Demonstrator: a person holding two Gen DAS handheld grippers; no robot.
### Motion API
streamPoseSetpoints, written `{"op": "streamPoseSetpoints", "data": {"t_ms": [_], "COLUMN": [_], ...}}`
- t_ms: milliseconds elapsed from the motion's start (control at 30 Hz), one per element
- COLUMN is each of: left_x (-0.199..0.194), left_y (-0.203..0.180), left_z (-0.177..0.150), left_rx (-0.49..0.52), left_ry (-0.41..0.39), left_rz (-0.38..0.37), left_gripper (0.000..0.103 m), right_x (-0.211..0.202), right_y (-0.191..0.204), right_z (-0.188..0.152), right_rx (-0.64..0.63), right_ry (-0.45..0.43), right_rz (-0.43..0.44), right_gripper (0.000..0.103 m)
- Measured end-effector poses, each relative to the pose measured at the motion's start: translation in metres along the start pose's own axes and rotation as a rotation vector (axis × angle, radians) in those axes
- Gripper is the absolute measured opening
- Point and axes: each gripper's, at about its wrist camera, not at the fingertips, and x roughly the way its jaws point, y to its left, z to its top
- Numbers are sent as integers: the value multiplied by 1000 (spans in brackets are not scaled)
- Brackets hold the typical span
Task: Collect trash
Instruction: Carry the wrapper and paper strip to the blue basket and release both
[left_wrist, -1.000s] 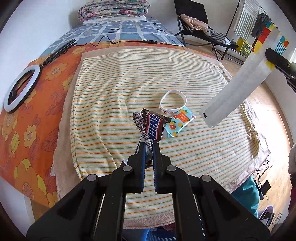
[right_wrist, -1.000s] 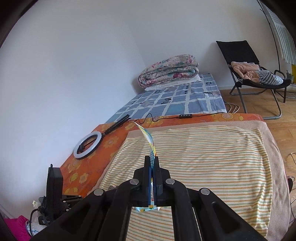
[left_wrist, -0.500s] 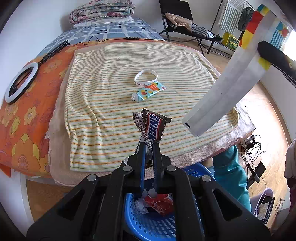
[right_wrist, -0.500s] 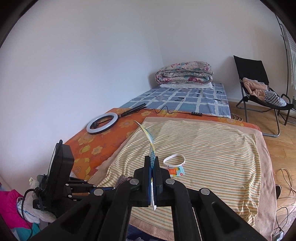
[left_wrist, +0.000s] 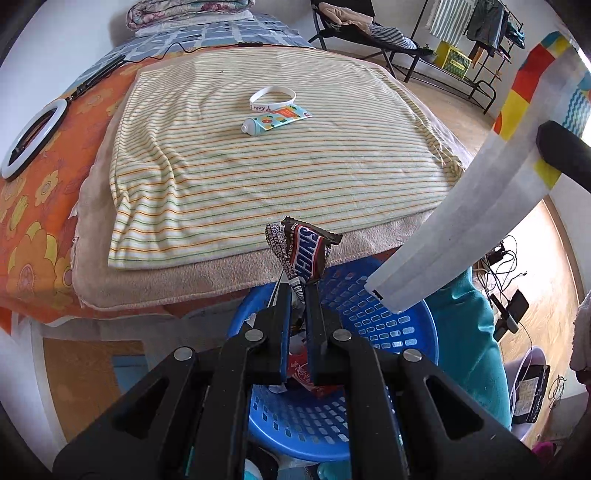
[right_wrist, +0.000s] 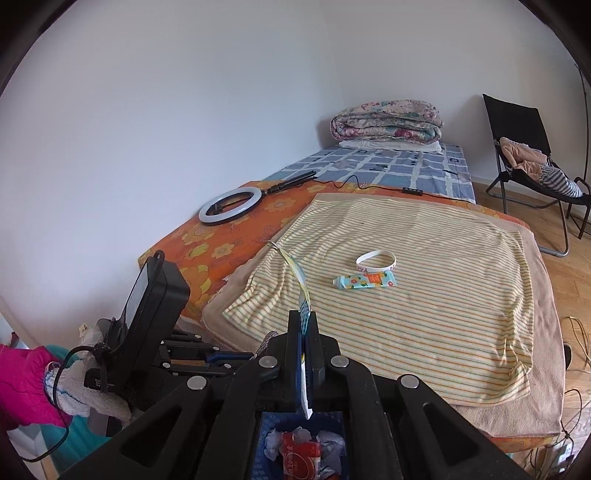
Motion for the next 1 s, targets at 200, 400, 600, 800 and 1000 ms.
{"op": "streamPoseSetpoints", "data": {"t_ms": [200,400,600,800,1000], "left_x": [14,26,42,50,55], "left_y": [0,-4,-11,-15,-15], "left_z": [-15,-28,-42,-49,-51], "left_rx": [0,11,28,33,29], "left_ry": [42,88,152,188,212], "left_rz": [-11,-26,-31,-38,-44], "left_gripper": [5,5,5,5,13], "right_x": [4,13,26,38,46], "right_y": [1,3,-5,-9,-13], "right_z": [-29,-55,-77,-94,-109], "right_rx": [18,20,56,76,96], "right_ry": [56,103,160,209,248], "right_rz": [1,-18,-28,-32,-36], "right_gripper": [0,0,0,0,2]}}
